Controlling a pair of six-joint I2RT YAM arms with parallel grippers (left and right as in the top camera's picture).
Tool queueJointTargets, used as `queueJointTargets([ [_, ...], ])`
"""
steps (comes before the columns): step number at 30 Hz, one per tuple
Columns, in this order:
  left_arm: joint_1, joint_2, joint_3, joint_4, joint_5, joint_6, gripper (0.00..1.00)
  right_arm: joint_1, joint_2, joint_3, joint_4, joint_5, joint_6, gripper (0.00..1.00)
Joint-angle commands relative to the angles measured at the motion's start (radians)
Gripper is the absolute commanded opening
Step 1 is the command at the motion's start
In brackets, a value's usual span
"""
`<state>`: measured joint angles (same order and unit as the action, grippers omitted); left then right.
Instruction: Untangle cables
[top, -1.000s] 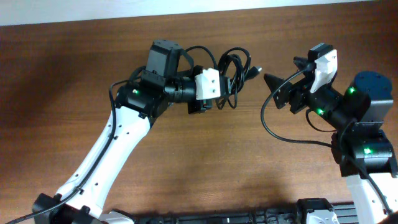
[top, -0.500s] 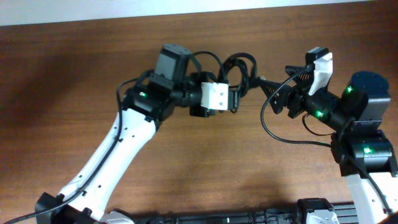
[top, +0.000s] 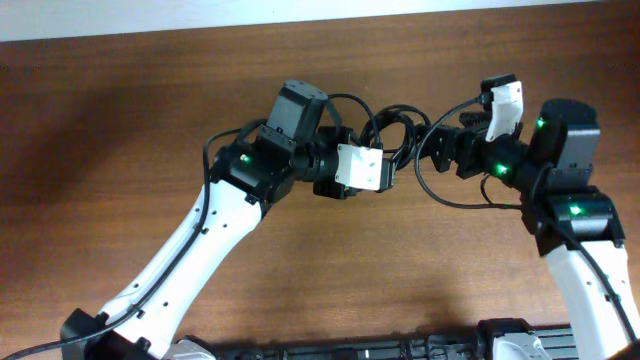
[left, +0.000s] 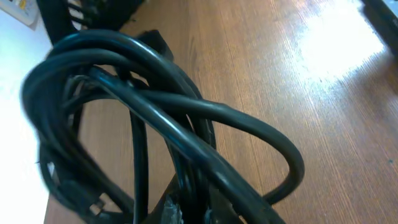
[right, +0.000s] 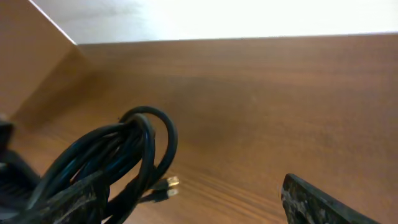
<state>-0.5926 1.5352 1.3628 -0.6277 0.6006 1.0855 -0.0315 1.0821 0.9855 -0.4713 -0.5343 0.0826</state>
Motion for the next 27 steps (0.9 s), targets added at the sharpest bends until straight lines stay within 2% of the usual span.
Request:
queueJointTargets([
  [1,-0.001,-0.019,0.005,0.008,0.020,0.031,0.00,-0.002,0.032,0.015,-0.006,0.049,0.000,0.87],
  [5,-0.001,-0.019,0.005,0.013,0.009,0.032,0.00,-0.002,0.049,0.015,-0.012,0.050,-0.007,0.87],
  [12,0.000,-0.019,0.005,0.054,-0.120,0.031,0.00,-0.002,0.057,0.015,-0.073,0.050,-0.026,0.87],
  [19,-0.003,-0.019,0.005,0.173,-0.138,0.029,0.00,-0.002,0.057,0.015,-0.156,-0.015,-0.026,0.87],
  [27,-0.002,-0.019,0.005,0.265,-0.138,-0.097,0.00,-0.002,0.057,0.015,-0.196,-0.015,-0.026,0.87],
])
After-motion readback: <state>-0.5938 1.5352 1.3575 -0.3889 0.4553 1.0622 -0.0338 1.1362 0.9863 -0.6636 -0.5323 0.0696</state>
